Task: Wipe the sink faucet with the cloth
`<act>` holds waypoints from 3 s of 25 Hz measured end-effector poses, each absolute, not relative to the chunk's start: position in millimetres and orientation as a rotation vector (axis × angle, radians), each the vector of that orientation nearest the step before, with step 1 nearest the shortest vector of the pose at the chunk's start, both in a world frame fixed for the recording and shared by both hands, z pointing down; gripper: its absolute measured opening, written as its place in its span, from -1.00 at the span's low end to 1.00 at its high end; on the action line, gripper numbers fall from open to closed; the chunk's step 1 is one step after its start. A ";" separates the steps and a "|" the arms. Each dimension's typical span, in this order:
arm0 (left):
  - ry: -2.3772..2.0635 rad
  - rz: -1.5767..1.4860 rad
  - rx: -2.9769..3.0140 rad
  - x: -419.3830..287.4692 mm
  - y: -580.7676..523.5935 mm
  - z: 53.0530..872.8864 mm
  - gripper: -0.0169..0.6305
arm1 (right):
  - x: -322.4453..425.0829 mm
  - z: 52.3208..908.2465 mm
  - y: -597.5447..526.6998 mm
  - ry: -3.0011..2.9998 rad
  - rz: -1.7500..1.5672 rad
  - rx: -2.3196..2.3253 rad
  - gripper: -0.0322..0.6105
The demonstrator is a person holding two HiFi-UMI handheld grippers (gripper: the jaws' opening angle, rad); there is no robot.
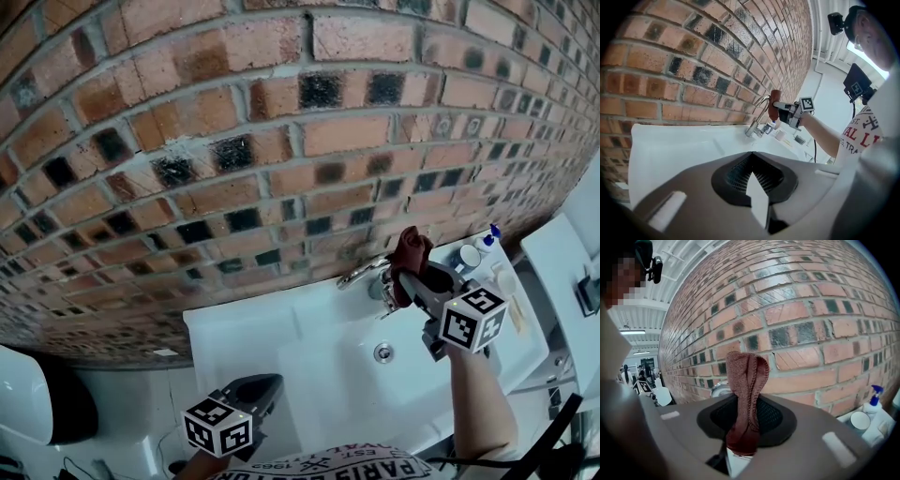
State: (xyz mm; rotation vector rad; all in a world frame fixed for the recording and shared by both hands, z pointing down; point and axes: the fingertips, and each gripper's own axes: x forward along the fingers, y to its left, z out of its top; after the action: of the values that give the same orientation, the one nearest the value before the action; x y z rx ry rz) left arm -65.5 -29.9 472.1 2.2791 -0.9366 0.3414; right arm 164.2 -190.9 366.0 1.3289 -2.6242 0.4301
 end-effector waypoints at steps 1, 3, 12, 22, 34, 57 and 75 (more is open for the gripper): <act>-0.934 0.352 2.276 -63.9 -30.4 473.3 -0.93 | 169.3 370.6 -193.0 -2.619 0.440 1.342 -0.60; -0.921 0.376 2.268 -59.4 -31.0 476.5 -0.93 | 178.2 381.7 -196.4 -2.597 0.449 1.363 -0.60; -0.877 0.459 2.265 -36.0 -39.2 488.6 -0.93 | 200.0 447.5 -212.7 -2.503 0.603 1.399 -0.61; -0.887 0.467 2.248 -36.7 -42.3 492.5 -0.93 | 199.6 475.1 -219.2 -2.469 0.661 1.382 -0.61; -0.875 0.418 2.273 -35.7 -31.9 482.0 -0.93 | 182.4 406.8 -171.7 -2.569 0.406 1.322 -0.61; -0.913 0.308 2.261 -53.3 -45.9 481.3 -0.93 | 136.8 490.1 -203.3 -2.197 0.337 1.026 -0.61; -0.895 0.289 2.263 -54.4 -46.3 479.8 -0.93 | 150.6 486.9 -206.9 -2.208 0.438 1.139 -0.62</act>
State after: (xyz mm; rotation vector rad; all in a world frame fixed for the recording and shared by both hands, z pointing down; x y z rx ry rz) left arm -54.4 -46.3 479.8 2.2626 -0.8954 0.2894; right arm 150.6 -206.9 486.9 1.1394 -2.2075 0.4383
